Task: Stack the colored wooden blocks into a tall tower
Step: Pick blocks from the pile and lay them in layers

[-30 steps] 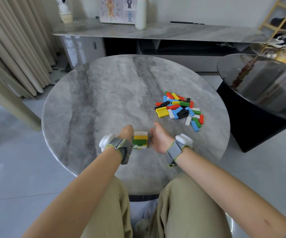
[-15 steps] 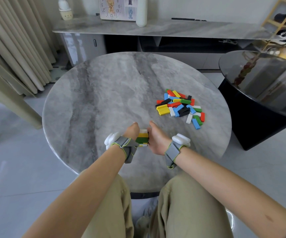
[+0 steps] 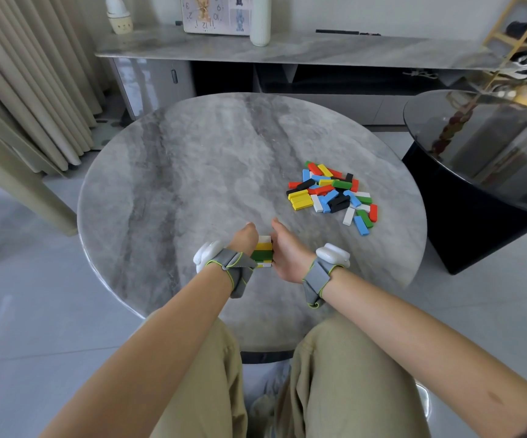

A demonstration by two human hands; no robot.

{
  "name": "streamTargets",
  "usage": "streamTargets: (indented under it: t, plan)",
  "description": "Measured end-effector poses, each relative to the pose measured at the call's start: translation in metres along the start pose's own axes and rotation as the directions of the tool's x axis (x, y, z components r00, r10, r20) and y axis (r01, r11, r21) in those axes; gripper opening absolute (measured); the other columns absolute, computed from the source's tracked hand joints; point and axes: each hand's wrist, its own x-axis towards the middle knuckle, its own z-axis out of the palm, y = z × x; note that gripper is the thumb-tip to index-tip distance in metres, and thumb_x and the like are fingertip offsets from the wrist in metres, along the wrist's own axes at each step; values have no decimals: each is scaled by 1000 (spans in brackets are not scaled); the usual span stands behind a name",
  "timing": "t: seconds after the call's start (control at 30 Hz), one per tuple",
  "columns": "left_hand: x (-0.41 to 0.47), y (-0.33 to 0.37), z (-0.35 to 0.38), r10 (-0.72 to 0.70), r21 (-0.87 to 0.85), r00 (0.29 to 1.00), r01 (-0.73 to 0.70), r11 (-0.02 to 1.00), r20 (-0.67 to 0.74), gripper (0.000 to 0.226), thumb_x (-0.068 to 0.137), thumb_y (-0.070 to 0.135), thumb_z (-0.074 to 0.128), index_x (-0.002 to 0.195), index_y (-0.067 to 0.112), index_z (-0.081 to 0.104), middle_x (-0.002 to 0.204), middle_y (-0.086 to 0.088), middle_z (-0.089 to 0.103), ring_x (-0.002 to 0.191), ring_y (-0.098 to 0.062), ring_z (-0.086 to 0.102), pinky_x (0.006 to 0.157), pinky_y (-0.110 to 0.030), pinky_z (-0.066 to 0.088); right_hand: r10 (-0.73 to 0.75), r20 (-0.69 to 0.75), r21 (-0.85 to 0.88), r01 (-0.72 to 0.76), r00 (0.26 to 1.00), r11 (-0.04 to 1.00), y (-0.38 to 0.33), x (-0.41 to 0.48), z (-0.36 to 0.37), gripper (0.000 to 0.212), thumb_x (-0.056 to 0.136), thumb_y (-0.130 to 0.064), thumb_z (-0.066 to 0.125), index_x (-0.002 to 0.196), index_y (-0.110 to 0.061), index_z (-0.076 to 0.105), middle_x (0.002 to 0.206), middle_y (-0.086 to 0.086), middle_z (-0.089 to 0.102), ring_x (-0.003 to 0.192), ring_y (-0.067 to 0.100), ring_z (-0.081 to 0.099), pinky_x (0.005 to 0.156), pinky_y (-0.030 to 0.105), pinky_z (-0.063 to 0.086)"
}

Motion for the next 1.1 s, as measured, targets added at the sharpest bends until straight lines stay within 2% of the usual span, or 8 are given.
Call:
streamTargets:
  t: [0.23,0.33,0.4,0.47,0.53,0.63,0.8,1.1]
  plan:
    - [3,0,-5,-36,-5,999,35,999,-11,51,103,28,21,141,-5,32,147,-20,35,136,-34,33,114,-36,25,-30,-5,-66,30,1000,997,3,5,-1,59,95,-58,24,127,-14,48,97,6,61,84,15,60,70,25,45]
    - [-6,2,-11,21,62,1000,-19,998,-17,54,94,28,34,137,-5,37,145,-22,37,135,-36,35,111,-39,29,-120,-140,-196,91,983,976,-3,2,-2,35,98,-45,29,98,-19,52,84,5,54,75,17,53,63,28,41]
    - [-5,6,-17,133,151,991,-130,980,-12,81,68,33,47,140,-2,33,146,-20,34,135,-33,35,109,-37,31,-342,-222,-508,191,913,840,-10,-1,-12,16,96,-21,35,97,-15,50,91,4,48,82,17,48,72,30,40]
    - [-4,1,-25,325,485,942,-323,813,84,91,62,26,53,146,9,25,149,-12,30,137,-28,33,108,-36,32,-510,-39,-793,284,859,539,-15,-1,-26,42,90,-8,46,131,-8,39,124,9,45,114,21,46,98,33,37]
    - [2,-9,-30,380,761,901,-395,514,211,87,72,18,65,147,17,21,149,-5,30,136,-25,34,106,-37,35,-467,167,-926,300,869,228,-18,-2,-35,71,82,-10,62,143,-8,25,143,12,34,132,25,36,109,37,32]
    - [15,-14,-29,286,830,906,-406,382,312,94,70,28,78,146,17,23,143,-7,37,131,-27,40,104,-40,41,-377,247,-965,261,893,-14,-20,1,-34,93,73,-29,76,146,-13,21,149,8,29,134,26,36,108,43,33]
    - [27,-13,-30,315,816,895,-426,391,317,91,64,35,82,140,16,35,138,-5,43,123,-25,49,100,-39,45,-331,246,-962,189,911,-196,-18,10,-24,92,67,-45,78,141,-15,31,145,3,37,121,27,52,97,44,45]
    - [27,-14,-30,348,825,892,-415,383,287,77,66,35,81,131,18,44,127,-2,50,109,-26,57,85,-36,49,-328,265,-943,173,907,-284,-16,14,-23,71,72,-43,75,129,-17,42,133,3,48,110,28,58,86,40,50]
